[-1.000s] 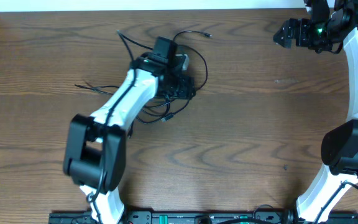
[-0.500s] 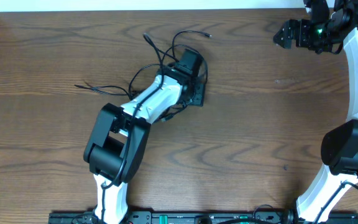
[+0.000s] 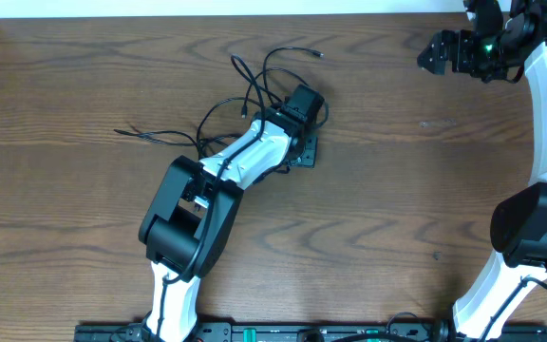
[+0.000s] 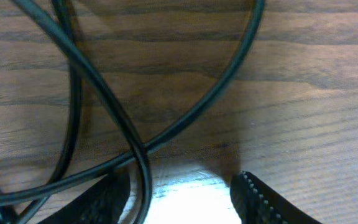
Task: Untangle cables
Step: 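Lower the left gripper into the black cables and grasp one, then lift the grasped black cable high with the left gripper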
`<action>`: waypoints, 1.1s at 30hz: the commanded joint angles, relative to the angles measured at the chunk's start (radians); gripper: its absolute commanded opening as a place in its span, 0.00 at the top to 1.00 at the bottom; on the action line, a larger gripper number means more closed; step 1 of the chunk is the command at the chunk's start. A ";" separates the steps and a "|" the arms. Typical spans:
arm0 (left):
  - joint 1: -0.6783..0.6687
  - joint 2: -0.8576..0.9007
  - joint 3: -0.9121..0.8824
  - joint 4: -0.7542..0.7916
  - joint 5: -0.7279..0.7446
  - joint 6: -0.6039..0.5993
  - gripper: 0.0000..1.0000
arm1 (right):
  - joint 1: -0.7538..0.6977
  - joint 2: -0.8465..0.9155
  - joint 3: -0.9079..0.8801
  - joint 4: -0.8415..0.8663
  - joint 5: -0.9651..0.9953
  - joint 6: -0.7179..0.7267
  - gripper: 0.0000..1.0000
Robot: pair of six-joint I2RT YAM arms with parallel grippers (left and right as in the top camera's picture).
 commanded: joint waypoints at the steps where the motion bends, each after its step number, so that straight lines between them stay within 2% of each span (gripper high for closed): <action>1: -0.008 0.034 0.002 -0.006 -0.005 -0.033 0.46 | 0.015 0.010 -0.008 -0.003 -0.003 -0.016 0.01; 2: -0.008 0.034 0.002 -0.005 -0.005 -0.034 0.48 | 0.015 0.009 -0.008 -0.003 -0.003 -0.016 0.01; 3: -0.008 0.034 0.002 -0.005 -0.005 -0.040 0.55 | 0.015 0.010 -0.008 -0.003 -0.003 -0.016 0.01; 4: -0.008 0.034 0.002 -0.005 -0.005 -0.044 0.65 | 0.015 0.009 -0.008 -0.003 -0.003 -0.016 0.01; 6: -0.008 0.034 0.002 -0.006 -0.001 -0.043 0.91 | 0.015 0.010 -0.008 -0.003 -0.003 -0.016 0.01; 7: -0.008 0.033 0.003 -0.006 0.005 -0.043 0.92 | 0.015 0.009 -0.008 -0.003 -0.003 -0.016 0.01; 12: -0.002 -0.006 0.024 -0.026 0.018 -0.040 0.93 | 0.015 0.010 -0.008 -0.003 -0.003 -0.016 0.01; 16: 0.014 -0.116 0.045 -0.060 0.025 -0.024 0.93 | 0.015 0.009 -0.008 -0.003 -0.004 -0.016 0.01; 25: 0.070 -0.518 0.047 -0.068 0.048 0.005 0.93 | 0.032 0.009 -0.008 -0.003 -0.023 -0.016 0.01; 33: 0.136 -0.816 0.047 0.047 0.048 0.005 0.92 | 0.105 0.010 -0.008 0.008 -0.036 -0.016 0.01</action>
